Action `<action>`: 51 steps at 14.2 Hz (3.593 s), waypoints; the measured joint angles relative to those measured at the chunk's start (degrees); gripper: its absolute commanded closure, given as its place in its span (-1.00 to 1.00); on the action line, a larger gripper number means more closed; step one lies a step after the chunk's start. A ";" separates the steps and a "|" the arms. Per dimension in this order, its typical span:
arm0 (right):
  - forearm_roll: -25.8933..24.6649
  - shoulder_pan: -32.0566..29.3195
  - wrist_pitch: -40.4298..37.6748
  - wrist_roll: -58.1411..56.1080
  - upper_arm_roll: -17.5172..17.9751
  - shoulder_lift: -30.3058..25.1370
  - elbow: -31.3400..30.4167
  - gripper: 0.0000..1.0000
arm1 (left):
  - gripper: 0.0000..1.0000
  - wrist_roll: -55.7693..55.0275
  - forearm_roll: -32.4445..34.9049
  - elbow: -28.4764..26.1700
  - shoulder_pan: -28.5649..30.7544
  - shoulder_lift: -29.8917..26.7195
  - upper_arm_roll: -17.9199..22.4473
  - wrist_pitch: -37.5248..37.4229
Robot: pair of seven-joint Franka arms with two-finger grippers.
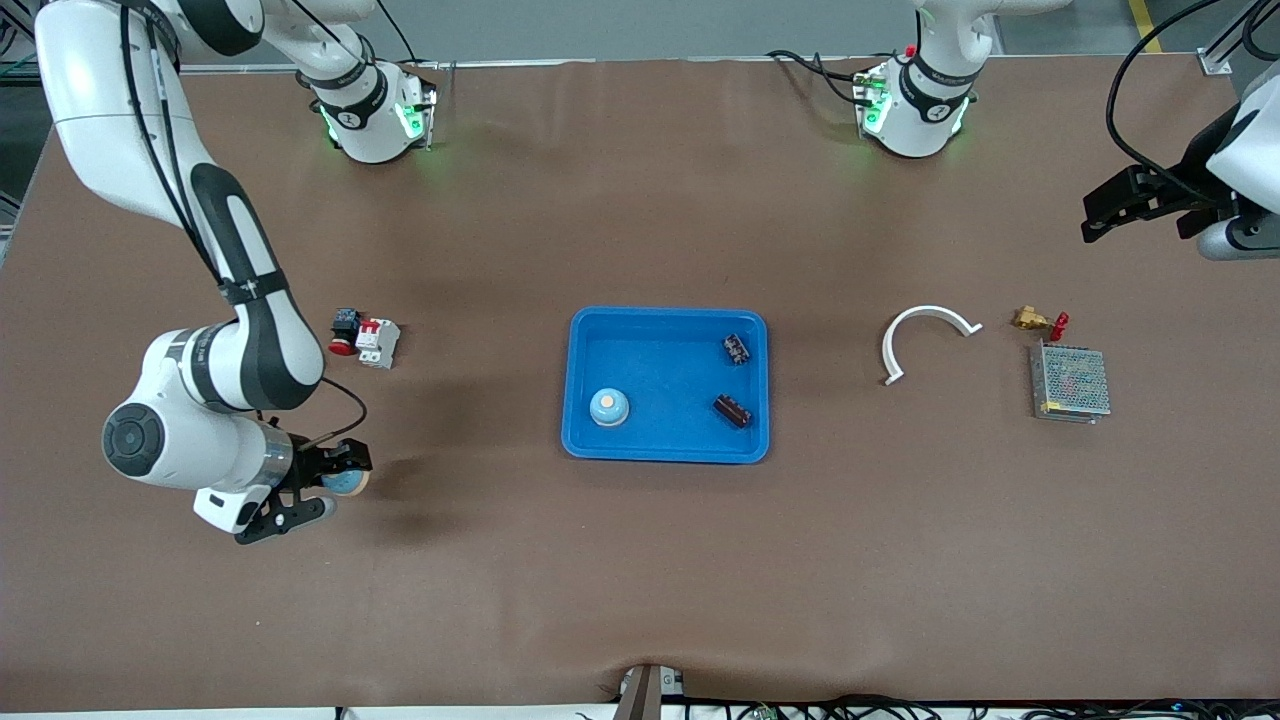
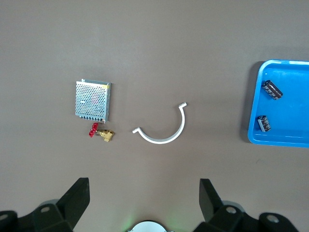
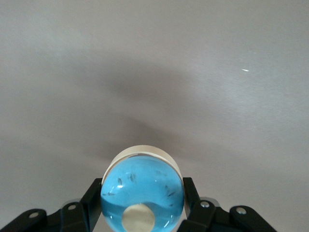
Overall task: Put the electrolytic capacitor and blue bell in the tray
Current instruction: 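Carry the second bell over the tray with the right gripper, then lower the bell into the tray and open the right gripper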
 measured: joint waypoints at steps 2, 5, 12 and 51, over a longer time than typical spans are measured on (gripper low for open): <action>0.01 2.85 -0.02 6.92 0.18 -0.77 0.14 -0.20 | -1.00 0.00 -0.02 0.00 0.00 0.00 0.00 0.02; 0.01 7.55 -0.78 16.96 0.29 -2.54 0.31 -0.20 | -1.00 0.00 -0.04 -0.01 0.00 0.00 0.00 0.03; 0.02 17.05 -3.21 36.40 0.42 -4.95 0.33 -0.20 | -1.00 0.00 -0.05 -0.01 0.02 0.00 0.01 0.10; -6.99 38.43 24.00 63.86 -2.11 -2.07 -15.68 -0.21 | -1.00 0.00 -0.05 -0.03 0.06 0.02 0.16 0.99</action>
